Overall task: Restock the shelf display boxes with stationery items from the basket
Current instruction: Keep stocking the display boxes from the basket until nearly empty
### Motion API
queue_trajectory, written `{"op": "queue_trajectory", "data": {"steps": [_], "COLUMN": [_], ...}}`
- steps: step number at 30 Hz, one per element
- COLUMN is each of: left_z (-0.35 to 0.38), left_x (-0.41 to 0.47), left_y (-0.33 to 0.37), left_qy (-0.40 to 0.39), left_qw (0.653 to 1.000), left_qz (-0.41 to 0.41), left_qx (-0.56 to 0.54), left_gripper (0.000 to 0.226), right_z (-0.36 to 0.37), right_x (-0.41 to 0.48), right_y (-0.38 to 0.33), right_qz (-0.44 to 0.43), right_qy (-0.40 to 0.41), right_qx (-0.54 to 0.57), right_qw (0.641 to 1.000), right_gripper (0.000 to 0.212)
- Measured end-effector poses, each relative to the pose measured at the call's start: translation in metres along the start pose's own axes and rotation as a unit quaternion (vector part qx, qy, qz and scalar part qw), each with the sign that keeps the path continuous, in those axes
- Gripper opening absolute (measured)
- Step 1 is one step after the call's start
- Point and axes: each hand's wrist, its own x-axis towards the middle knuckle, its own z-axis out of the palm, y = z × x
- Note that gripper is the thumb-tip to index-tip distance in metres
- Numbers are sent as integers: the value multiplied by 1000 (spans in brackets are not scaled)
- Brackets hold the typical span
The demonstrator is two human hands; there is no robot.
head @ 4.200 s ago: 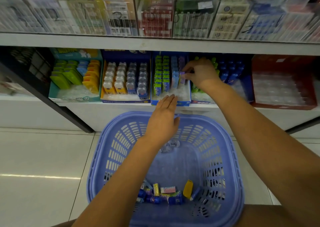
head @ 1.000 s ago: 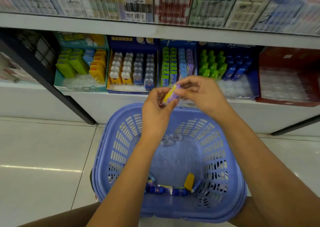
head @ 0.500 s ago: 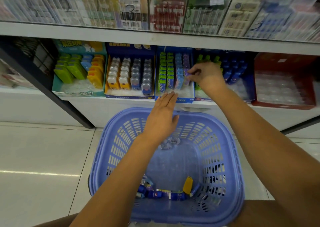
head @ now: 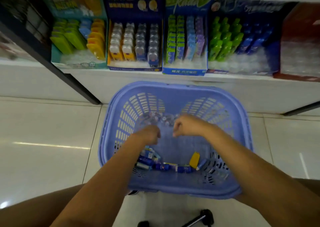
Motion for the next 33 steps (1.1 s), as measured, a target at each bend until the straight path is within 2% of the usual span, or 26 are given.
{"op": "queue_trajectory", "data": {"steps": [2,4,7,9,14,16,20,23,28,33], "left_z": [27,43,50,49,48,48,57,61,62,59], "left_x": [2,3,8,7,10,10,6,2,0,-11], "left_y": [-14,-22,-27,-29,-33,-30,-25,-28,-24,-17], "left_qy": [-71,-105,-84,-53,-13,-11,13,-9,-62,-92], "left_qw": [995,988,989,992,997,995,985,980,982,978], "left_qz": [-44,-97,-119,-111,-73,-75,-110,-133,-98,-87], "left_qx": [45,56,-27,-33,22,65,132,146,148,166], "left_gripper": [33,35,33,33,35,28,24,29,37,39], "right_z": [46,84,120,132,136,128,102,79,50,32], "right_x": [19,33,45,48,48,47,45,40,23,1], "right_y": [6,9,11,10,17,27,48,56,66,74], "right_qz": [13,26,34,27,30,45,101,99,65,34], "right_qy": [-99,-151,-188,-198,-186,-193,-153,-101,-37,-49], "right_qx": [-16,-45,-71,-92,-94,-59,40,92,182,304], "right_qw": [995,987,979,975,978,978,982,986,980,951], "right_gripper": [26,30,33,33,31,34,22,29,26,28]}}
